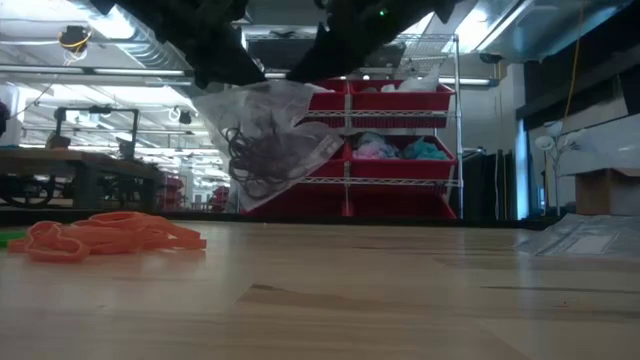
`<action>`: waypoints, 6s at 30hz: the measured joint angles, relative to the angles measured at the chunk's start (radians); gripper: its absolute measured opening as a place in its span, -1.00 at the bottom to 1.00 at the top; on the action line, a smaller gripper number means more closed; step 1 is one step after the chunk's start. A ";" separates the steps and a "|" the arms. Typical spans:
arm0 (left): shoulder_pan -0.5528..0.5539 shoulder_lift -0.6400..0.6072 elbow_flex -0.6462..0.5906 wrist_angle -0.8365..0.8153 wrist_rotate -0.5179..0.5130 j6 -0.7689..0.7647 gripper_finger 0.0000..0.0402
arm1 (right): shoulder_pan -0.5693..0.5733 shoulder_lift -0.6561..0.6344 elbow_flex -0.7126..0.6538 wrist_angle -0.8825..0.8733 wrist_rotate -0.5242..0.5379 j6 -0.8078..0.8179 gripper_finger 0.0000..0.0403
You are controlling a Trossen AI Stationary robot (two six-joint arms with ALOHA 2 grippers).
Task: Sort rubber bands
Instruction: Close the transparent zip bag
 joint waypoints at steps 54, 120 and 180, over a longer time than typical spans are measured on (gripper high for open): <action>0.021 -0.100 0.022 -0.027 0.121 0.014 -0.51 | -0.018 -0.054 -0.061 -0.100 -0.148 -0.025 -1.00; -0.019 -0.275 -0.294 0.282 0.079 0.067 -1.00 | -0.163 -0.251 0.009 -0.242 -0.185 0.087 -0.56; -0.007 -0.093 0.007 -0.012 0.167 0.133 -1.00 | -0.074 0.132 0.308 -0.228 -0.368 0.082 -0.95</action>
